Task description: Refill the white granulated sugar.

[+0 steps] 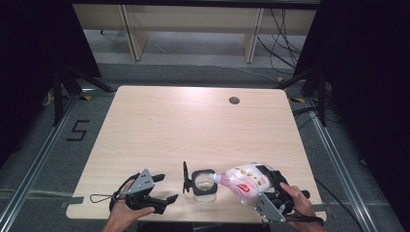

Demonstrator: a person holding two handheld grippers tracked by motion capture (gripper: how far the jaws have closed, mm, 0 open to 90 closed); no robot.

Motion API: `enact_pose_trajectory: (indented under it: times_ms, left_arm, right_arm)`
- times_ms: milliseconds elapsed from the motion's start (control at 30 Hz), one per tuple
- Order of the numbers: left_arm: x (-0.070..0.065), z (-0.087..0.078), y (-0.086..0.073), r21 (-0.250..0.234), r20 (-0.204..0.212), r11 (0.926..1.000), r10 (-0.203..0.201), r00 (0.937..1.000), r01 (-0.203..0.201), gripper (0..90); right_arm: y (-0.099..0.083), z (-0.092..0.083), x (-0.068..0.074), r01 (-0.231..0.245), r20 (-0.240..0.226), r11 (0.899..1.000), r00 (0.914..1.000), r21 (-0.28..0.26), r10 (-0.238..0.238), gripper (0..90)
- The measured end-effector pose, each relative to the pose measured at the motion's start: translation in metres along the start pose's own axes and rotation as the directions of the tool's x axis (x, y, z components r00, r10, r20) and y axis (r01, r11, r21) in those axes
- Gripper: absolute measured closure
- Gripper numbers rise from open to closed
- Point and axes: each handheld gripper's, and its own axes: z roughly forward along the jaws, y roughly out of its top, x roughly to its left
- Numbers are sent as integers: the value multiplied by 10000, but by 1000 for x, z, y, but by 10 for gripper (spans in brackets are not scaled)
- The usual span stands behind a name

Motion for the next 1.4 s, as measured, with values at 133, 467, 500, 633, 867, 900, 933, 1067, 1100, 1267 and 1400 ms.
enact_pose_trajectory:
  times_ms: [133, 467, 500, 633, 867, 900, 933, 1067, 1100, 1267, 1400]
  left_arm:
    - [1, -1, 1, -7, -33, 9999, 136, 9999, -136, 158]
    - [1, 0, 1, -4, -2, 9999, 164, 9999, -164, 158]
    - [1, 0, 1, -8, 35, 9998, 180, 9998, -180, 158]
    - [0, 0, 1, -17, 19, 10000, 50, 10000, -50, 158]
    - [1, 0, 1, -51, -81, 10000, 57, 10000, -58, 158]
    - [2, -1, 1, -42, -88, 9998, 197, 9998, -197, 158]
    - [1, 0, 1, -140, -49, 9999, -39, 10000, 38, 157]
    - [2, -1, 1, -134, -150, 9999, 42, 9999, -44, 158]
    - [2, -1, 1, -162, -97, 9999, 39, 9999, -40, 158]
    - [4, -2, 1, -123, -126, 9997, 202, 9997, -204, 158]
    - [3, -1, 1, -112, -134, 9998, 149, 9998, -151, 157]
  right_arm:
    - [3, 1, -4, 1642, 117, 9859, 9863, 333, -1647, 387]
    - [6, 7, 1, 3325, 558, 9389, 9395, 890, -3380, 390]
    - [7, 8, 0, 3715, 561, 9232, 9242, 982, -3779, 390]
    - [7, 9, 2, 3884, 699, 9137, 9147, 1198, -3980, 393]
    - [12, 7, 1, 4523, 993, 8769, 8767, 1624, -4706, 398]
    - [11, 8, 3, 4238, 1033, 8922, 8913, 1564, -4415, 398]
    - [11, 9, 4, 4062, 1054, 9032, 9008, 1386, -4213, 399]
    - [15, 8, 2, 4471, 1248, 8831, 8769, 1425, -4641, 400]
    - [15, 7, 3, 4306, 1136, 8888, 8861, 1568, -4493, 401]
    - [16, 7, 1, 4523, 1520, 8815, 8697, 1357, -4696, 403]
    - [19, 5, -2, 4828, 1469, 8636, 8527, 1452, -5013, 405]
